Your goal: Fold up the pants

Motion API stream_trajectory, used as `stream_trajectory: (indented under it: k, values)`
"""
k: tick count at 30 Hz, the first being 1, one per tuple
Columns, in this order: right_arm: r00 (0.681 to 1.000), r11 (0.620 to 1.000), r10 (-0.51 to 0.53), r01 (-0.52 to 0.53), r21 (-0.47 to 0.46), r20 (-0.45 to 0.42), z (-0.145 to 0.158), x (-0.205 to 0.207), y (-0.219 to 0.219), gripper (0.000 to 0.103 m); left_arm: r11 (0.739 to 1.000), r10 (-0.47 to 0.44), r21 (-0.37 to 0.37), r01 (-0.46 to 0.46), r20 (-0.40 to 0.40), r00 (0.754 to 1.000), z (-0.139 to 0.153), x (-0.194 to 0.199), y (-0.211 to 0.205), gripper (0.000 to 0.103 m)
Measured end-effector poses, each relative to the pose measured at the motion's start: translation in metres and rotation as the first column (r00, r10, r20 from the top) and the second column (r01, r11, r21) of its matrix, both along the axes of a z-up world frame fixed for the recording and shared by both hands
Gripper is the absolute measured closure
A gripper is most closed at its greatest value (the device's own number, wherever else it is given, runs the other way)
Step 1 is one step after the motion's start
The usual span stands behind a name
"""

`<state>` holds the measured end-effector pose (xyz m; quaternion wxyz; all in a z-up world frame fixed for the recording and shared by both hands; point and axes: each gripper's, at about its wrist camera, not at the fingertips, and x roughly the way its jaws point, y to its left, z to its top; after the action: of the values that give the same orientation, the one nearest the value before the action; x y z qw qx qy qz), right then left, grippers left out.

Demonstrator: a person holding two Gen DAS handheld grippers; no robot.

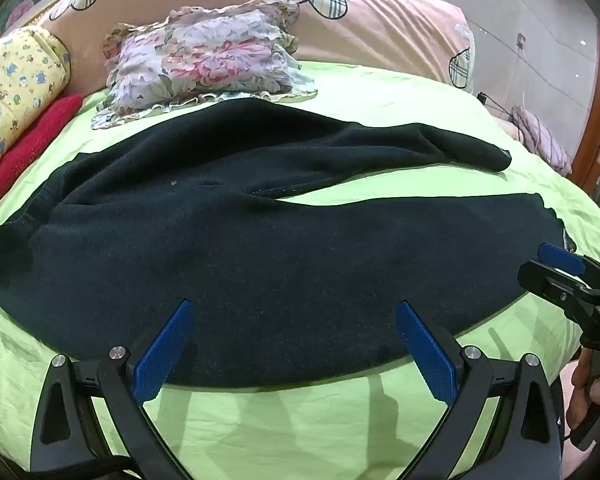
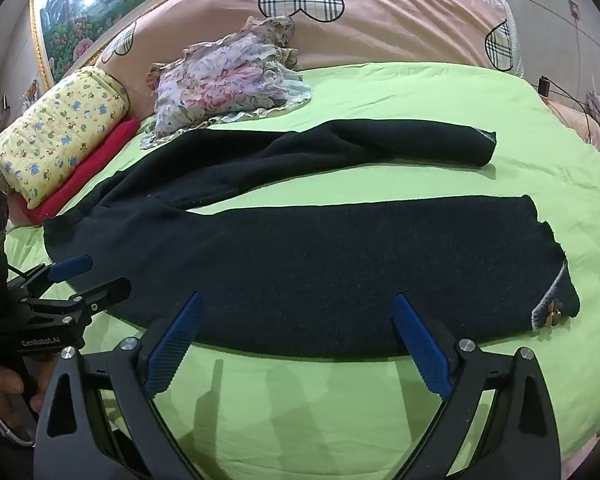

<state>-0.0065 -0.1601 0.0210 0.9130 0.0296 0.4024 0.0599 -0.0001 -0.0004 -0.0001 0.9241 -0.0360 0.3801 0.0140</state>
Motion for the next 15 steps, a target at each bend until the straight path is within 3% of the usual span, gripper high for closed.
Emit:
stream_trajectory:
  k: [15]
  values:
    - [1.000,1.000,-0.005,0.006,0.005,-0.005,0.0025,0.0006,-0.0012,0.007,0.999,-0.002,-0.038,0.002,-0.009,1.000,-0.0059,0.0029,0.0017,0.002]
